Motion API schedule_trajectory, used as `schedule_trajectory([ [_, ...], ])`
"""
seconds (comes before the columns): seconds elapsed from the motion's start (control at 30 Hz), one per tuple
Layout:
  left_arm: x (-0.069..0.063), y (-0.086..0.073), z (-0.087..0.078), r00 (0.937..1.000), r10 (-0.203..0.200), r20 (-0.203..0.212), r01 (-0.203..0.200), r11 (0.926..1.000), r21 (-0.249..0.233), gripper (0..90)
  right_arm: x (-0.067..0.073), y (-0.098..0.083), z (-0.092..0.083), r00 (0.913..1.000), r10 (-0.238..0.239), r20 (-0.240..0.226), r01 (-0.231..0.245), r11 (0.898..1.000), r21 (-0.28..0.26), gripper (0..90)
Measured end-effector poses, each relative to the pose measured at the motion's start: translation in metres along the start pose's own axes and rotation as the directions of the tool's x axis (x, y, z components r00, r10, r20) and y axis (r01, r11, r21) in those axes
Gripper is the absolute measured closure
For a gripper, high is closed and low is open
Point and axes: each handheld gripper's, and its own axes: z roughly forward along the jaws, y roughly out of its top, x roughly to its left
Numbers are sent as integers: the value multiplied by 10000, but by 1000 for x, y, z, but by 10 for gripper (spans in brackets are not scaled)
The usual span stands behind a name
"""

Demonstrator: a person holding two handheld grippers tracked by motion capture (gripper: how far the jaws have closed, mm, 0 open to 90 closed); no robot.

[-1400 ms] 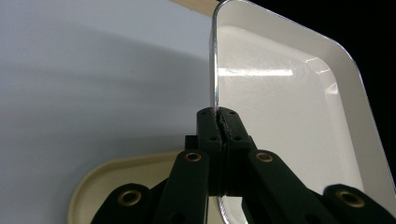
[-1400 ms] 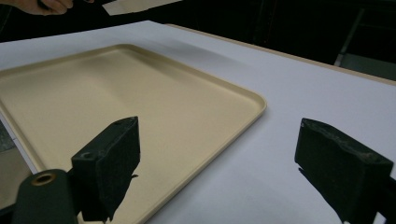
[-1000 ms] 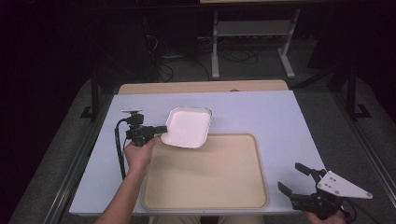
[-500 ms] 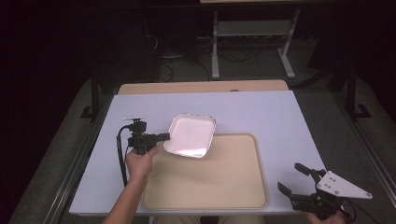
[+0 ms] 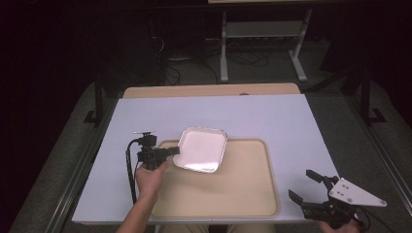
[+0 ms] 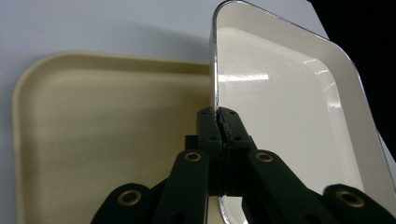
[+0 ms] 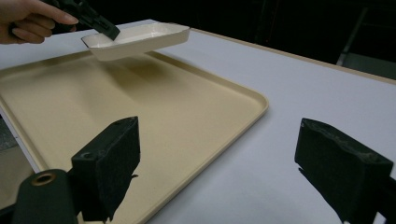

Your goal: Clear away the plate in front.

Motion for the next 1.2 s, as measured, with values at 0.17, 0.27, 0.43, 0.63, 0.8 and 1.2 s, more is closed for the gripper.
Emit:
schedule_trajectory([
  [0.17, 0, -7, 3, 10000, 18, -80, -17, 9999, 146, 887, 0, 0, 0, 10000, 16, -21, -16, 10000, 6, 132],
  [0.27, -1, -10, 6, 9999, 26, -127, -22, 9995, 303, 887, 0, 0, 1, 10000, -5, -30, 5, 10000, 24, 132],
  [0.43, -8, -17, 13, 9996, 240, -150, -230, 9980, 591, 887, 0, 0, 0, 10000, -19, 7, 19, 10000, 20, 132],
  [0.63, -11, -23, 15, 9993, 249, -292, -229, 9975, 673, 886, 0, 0, 0, 10000, -32, -13, 32, 10000, 24, 132],
  [0.8, -13, -28, 17, 9985, 343, -430, -307, 9962, 819, 886, 0, 0, 0, 10000, -42, -20, 42, 10000, 21, 132],
  [1.2, -19, -38, 21, 9927, 314, -1163, -207, 9955, 925, 873, 1, 0, 1, 9999, -91, -63, 91, 9999, 66, 132],
])
